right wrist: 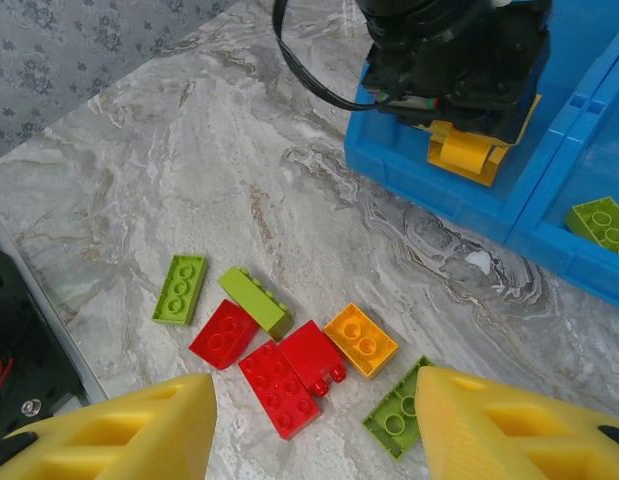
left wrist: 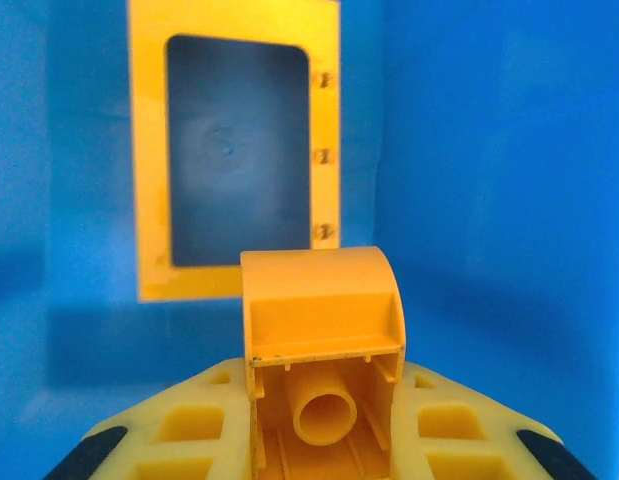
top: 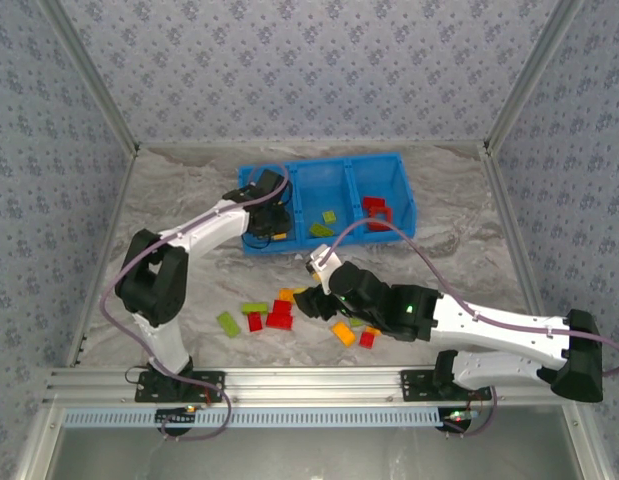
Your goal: Sort the legos into containers by color
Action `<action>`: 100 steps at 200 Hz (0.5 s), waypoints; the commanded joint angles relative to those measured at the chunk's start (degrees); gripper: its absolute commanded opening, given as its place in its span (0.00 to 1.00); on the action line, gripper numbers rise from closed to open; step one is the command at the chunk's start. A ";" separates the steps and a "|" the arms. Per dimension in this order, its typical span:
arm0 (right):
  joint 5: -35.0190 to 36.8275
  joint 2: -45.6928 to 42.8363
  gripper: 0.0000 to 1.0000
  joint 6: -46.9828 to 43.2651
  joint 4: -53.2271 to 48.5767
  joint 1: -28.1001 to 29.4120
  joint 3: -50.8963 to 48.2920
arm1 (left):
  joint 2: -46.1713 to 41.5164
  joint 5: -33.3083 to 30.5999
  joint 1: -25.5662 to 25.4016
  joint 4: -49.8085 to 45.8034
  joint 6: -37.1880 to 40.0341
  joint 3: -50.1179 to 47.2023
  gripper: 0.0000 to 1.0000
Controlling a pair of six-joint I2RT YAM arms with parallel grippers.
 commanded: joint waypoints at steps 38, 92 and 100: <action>2.18 -1.43 0.58 2.29 -0.25 0.30 0.75 | 3.95 3.68 1.82 6.26 1.73 1.47 0.22; 5.81 0.60 0.58 -0.76 0.27 1.94 2.01 | 2.43 5.06 1.88 10.37 1.29 -1.97 0.39; 6.93 1.58 0.58 -1.38 0.14 2.46 2.81 | 2.13 5.18 1.88 10.58 1.23 -2.40 0.43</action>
